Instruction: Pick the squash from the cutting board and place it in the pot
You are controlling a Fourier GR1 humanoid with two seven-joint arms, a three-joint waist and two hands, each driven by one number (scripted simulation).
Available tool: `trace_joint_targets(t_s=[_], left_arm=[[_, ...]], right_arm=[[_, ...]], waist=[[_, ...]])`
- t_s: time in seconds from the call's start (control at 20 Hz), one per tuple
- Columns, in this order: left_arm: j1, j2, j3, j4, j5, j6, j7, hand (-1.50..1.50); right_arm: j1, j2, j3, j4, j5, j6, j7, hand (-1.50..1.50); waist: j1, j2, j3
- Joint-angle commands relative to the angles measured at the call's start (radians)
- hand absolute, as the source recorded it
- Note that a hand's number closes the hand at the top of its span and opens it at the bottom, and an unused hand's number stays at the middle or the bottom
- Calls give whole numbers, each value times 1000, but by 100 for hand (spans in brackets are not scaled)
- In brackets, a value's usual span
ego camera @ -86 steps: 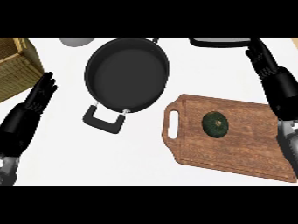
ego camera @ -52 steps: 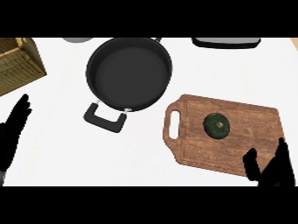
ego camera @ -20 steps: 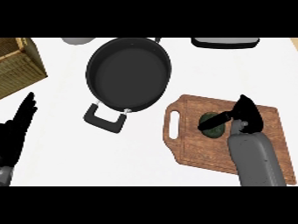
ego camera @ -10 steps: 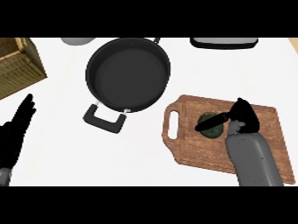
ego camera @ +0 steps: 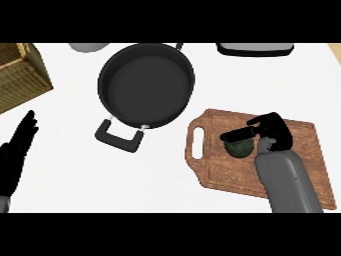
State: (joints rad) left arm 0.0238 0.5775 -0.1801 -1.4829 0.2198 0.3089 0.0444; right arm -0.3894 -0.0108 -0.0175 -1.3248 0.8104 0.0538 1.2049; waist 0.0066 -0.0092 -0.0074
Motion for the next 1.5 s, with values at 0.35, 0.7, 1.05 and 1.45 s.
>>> trace_joint_targets(t_s=[0.35,0.7,1.05,1.45], left_arm=[[-63,-27,-38,-12,-33,-43,33,0],[-153,-40,-85,-22,-47,-82,54,0],[-167,-72,-75,54,-51,-67,55,0],[-155,-69,-58,86,-61,-59,38,0]], right_arm=[[-149,10,347,75,-64,79,-41,150],[-391,11,696,115,-175,140,-203,150],[-665,11,891,110,-160,19,-63,150],[-932,10,885,124,-75,-108,100,150]], waist=[[102,20,8],[220,38,6],[158,18,2],[134,10,1]])
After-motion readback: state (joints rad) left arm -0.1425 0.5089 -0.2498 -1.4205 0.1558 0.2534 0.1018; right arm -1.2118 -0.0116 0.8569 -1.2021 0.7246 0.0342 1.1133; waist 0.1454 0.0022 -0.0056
